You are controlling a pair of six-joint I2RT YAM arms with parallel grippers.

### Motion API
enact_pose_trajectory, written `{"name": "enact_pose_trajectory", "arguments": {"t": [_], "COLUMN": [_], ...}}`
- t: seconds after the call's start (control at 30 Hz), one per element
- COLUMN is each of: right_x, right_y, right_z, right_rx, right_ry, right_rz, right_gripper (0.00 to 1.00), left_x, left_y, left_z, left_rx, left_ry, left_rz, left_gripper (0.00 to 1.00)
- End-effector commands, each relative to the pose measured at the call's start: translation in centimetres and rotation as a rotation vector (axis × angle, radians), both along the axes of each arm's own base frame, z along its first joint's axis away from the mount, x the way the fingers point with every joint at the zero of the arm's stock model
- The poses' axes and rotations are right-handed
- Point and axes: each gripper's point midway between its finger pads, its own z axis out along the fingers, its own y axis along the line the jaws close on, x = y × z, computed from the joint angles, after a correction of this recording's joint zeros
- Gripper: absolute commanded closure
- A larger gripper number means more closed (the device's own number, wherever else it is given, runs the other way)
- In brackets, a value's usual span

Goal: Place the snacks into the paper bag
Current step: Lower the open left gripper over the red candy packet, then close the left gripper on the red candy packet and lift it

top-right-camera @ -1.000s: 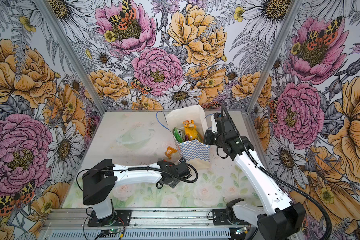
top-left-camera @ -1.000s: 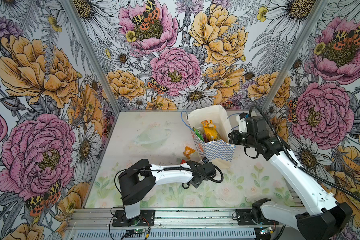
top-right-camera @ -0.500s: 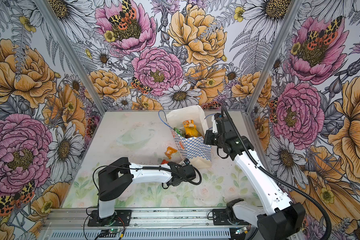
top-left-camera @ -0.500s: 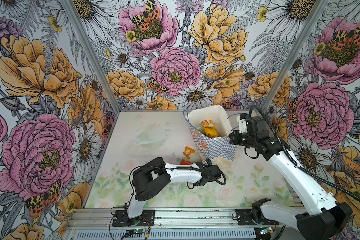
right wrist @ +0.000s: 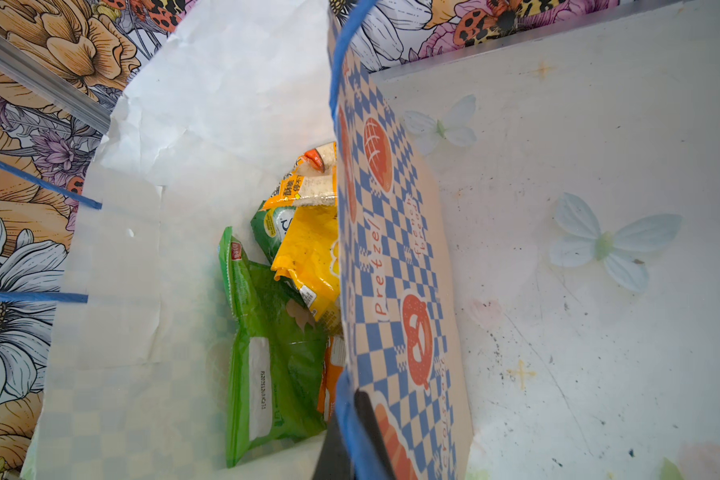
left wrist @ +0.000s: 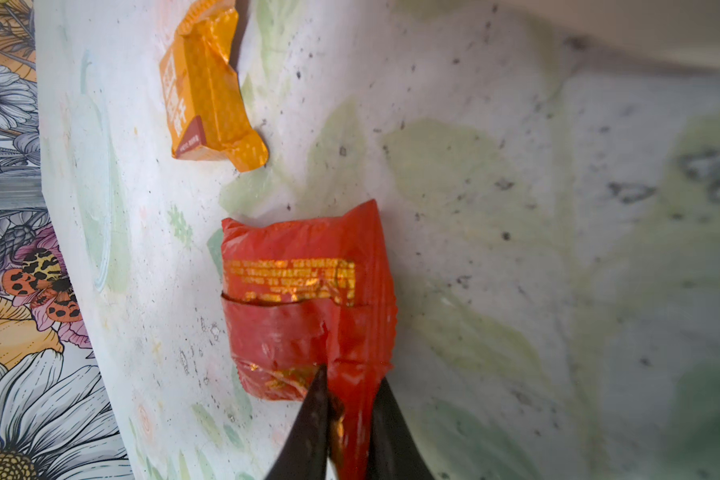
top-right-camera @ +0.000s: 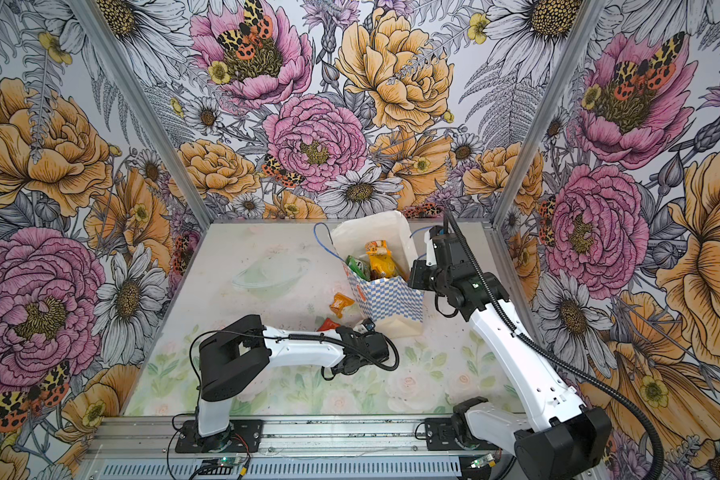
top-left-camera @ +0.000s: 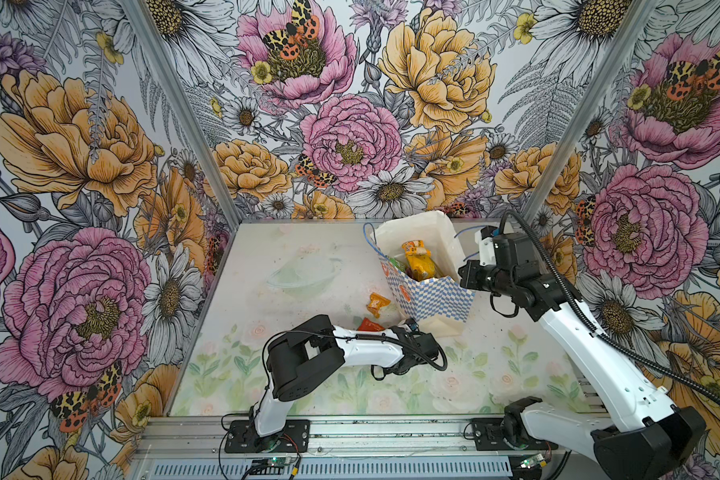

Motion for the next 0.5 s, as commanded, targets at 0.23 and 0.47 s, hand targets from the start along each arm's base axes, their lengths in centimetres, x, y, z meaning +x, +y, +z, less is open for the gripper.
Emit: {"name": "enact_pose_trajectory", "arguments": {"t": [0.23, 0.47], "right_x": [0.1, 0.1], "right_y": [0.1, 0.1], "right_z": [2.4, 2.2], "right_rx": [0.024, 0.023], "right_ry": [-0.09, -0.086], "right_rz": [0.01, 0.011], "right_gripper": [1.0, 1.0], "left_x": [0.0, -0.9], "left_y": [-0.3, -0.1], "left_z": [3.2, 6.7], "left_rx": [-0.133, -0.326], "left_ry": [-0.095, -0.123], "left_rz": [0.009, 0.0], "left_gripper": [0.93, 0.98]}}
